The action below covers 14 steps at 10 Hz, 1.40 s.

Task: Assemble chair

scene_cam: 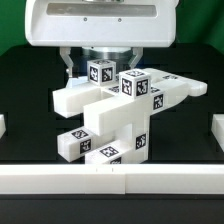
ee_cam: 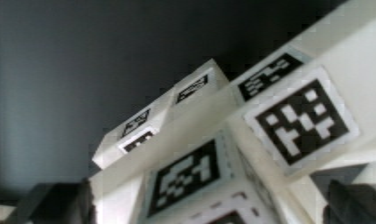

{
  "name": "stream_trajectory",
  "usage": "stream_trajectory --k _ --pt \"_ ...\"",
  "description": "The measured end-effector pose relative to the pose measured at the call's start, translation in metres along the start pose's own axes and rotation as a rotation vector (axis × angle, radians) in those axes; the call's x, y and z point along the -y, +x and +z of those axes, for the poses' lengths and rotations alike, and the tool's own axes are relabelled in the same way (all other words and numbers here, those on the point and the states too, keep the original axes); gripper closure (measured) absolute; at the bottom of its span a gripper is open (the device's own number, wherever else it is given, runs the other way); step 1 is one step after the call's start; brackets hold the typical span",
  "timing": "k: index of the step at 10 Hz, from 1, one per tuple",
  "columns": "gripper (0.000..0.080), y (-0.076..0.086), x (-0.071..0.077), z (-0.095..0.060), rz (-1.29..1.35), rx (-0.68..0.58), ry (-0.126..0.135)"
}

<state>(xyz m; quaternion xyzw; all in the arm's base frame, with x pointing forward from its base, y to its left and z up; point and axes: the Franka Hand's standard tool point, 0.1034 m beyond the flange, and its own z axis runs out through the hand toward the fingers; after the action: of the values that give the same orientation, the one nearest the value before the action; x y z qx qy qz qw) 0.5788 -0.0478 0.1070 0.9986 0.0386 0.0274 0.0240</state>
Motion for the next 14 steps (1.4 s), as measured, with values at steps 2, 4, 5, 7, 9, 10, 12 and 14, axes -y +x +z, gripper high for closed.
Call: stream_trajectory --k 2,4,5,7,9,10,12,14 --pt "0.0151 0.0002 -0.0028 -0.0003 -0.214 -0.001 -0.012" --pt "0.0197 -0.0003 -0.0051 -0.0001 -0.277 0.0 -0.014" --pt "0.0197 -0.0004 -0.0051 0.0003 -0.274 0.001 -0.014" --pt "0.0377 -0.0006 -0.005 0.0007 -0.251 0.002 -0.014" --pt "0.0531 -0.0007 -0.0053 0.0007 -0.247 0.002 -0.013" --pt "0.0531 -0.0008 -0.0053 0.0007 -0.161 0.001 -0.013" --pt "0.0531 -0.0005 -0.0057 0.0008 0.025 0.0 -0.01" --pt "0.0531 -0.0004 -0.0074 0.0005 0.237 0.006 0.001"
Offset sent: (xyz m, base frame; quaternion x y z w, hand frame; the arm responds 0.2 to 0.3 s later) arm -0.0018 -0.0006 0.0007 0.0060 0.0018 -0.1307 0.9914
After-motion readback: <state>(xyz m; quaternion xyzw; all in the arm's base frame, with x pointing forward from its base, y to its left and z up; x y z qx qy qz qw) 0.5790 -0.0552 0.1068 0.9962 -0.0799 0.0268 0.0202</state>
